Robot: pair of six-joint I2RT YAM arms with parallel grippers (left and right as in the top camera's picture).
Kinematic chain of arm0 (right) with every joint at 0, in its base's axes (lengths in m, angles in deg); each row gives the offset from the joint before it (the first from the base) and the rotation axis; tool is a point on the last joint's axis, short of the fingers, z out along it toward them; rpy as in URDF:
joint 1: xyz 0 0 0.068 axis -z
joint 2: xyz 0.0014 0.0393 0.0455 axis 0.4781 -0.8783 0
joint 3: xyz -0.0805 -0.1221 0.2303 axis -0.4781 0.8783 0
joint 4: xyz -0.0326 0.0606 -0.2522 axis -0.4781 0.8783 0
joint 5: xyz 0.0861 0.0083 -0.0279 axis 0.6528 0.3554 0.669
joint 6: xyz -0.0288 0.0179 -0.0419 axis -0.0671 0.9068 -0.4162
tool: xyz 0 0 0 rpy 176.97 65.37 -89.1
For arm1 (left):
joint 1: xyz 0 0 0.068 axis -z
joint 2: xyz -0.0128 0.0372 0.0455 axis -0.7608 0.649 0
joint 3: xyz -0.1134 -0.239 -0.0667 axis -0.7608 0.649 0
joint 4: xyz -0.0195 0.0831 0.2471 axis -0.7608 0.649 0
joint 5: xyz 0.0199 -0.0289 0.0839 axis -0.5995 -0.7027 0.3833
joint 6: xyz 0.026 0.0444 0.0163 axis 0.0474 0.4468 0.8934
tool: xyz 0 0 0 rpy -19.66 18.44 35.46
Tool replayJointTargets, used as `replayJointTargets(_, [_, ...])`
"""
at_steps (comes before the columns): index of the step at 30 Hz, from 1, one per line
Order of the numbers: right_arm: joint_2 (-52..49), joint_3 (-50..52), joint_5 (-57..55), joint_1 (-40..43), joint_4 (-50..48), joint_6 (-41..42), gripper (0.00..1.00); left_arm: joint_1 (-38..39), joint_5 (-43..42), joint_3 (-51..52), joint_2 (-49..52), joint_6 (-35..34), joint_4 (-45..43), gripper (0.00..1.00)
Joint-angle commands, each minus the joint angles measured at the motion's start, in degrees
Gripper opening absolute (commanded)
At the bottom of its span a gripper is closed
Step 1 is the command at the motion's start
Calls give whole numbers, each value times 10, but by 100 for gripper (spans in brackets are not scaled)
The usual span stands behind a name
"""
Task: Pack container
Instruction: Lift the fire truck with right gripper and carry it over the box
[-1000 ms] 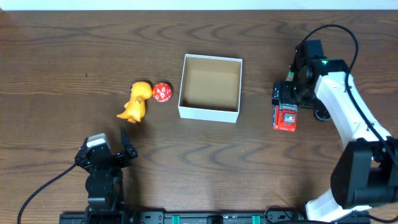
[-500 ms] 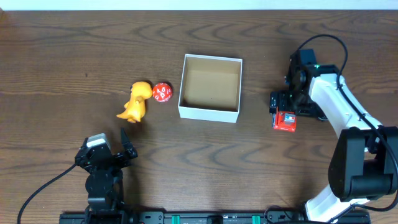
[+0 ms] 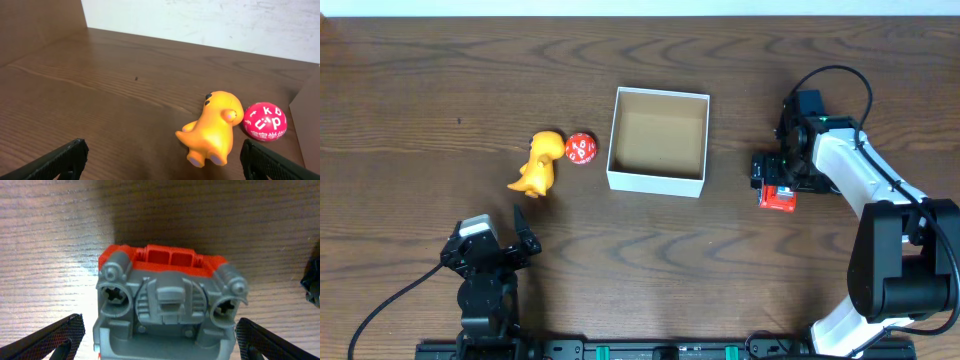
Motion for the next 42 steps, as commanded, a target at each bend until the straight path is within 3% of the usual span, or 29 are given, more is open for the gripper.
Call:
replayJointTargets(1, [-3, 4, 2, -5, -3, -9, 99, 2, 1, 10, 0, 5, 15, 98])
replayJointTargets(6, [-3, 4, 2, -5, -7, -8, 72, 2, 1, 10, 0, 5, 15, 98])
replayJointTargets(8, [-3, 4, 2, -5, -6, -8, 67, 2, 1, 10, 0, 5, 15, 98])
replayJointTargets(21, [-2, -24, 10, -5, 16, -8, 58, 2, 1, 10, 0, 5, 15, 98])
replayJointTargets(30, [-1, -143, 43, -37, 61, -8, 57, 2, 1, 10, 0, 5, 15, 98])
replayJointTargets(42, [-1, -342, 56, -140, 126, 33, 57, 2, 1, 10, 0, 5, 15, 98])
